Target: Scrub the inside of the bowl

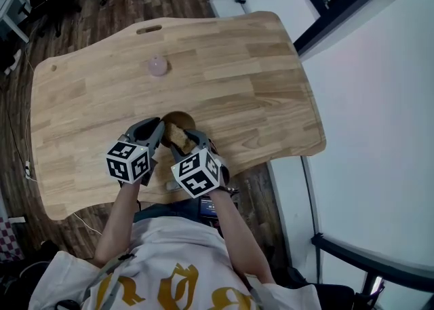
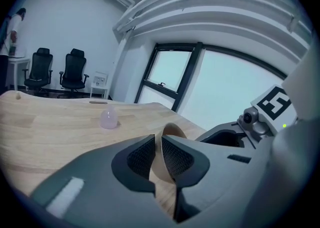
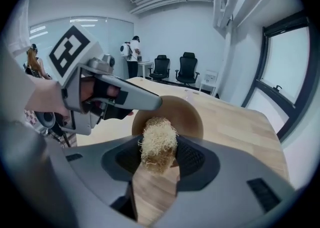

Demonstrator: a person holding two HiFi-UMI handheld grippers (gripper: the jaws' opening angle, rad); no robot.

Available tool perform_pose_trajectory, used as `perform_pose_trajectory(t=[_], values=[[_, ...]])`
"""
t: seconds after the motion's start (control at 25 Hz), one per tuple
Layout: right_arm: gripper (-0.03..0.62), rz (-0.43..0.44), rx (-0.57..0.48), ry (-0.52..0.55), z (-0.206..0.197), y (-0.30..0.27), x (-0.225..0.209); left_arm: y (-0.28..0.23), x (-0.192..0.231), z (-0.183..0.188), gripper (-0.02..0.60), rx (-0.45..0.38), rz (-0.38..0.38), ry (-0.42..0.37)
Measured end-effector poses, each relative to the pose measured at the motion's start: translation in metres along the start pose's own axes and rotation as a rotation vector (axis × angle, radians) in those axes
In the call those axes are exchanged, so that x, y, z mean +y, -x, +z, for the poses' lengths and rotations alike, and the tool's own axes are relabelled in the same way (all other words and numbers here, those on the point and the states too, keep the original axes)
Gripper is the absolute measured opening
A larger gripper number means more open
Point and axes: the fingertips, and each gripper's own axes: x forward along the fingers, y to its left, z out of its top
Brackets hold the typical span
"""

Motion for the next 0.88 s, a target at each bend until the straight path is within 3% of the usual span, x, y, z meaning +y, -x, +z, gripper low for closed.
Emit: perform_pose_trajectory(t=[0.12, 0.32, 0.4, 0.48, 0.64, 0.72, 0.88], values=[[0.183, -0.068, 0.023, -0.054, -0.002, 0.001, -0.014, -0.002, -0.004, -0.002, 0.035, 0.003, -0.009, 0.007], [0.184, -0.223, -0.076, -0.033, 0.014, 0.011, -0.041, -0.002, -0.008, 0.002, 0.038, -0.027, -0.038, 0.054], [0.184, -0.197, -0.099, -0.011, 0.021, 0.01, -0.035, -0.002, -0.008, 0.005, 0.038, -0.038, -0.044, 0.065], [0.183, -0.116, -0.101, 0.015, 0.023, 0.005, -0.019, -0.003, -0.006, 0.004, 0.038, -0.036, -0.041, 0.062], [0.183, 0.014, -0.028, 0.049, 0.012, -0.004, 0.006, 0.002, 0.004, 0.003, 0.038, -0.037, -0.013, 0.055], [0.184, -0.007, 0.014, 0.019, 0.004, -0.005, 0.0, 0.004, 0.006, 0.001, 0.038, -0.034, -0.014, 0.057], [0.183, -0.171, -0.002, -0.014, 0.008, -0.001, -0.025, 0.004, -0.001, -0.004, 0.041, -0.032, -0.026, 0.07]])
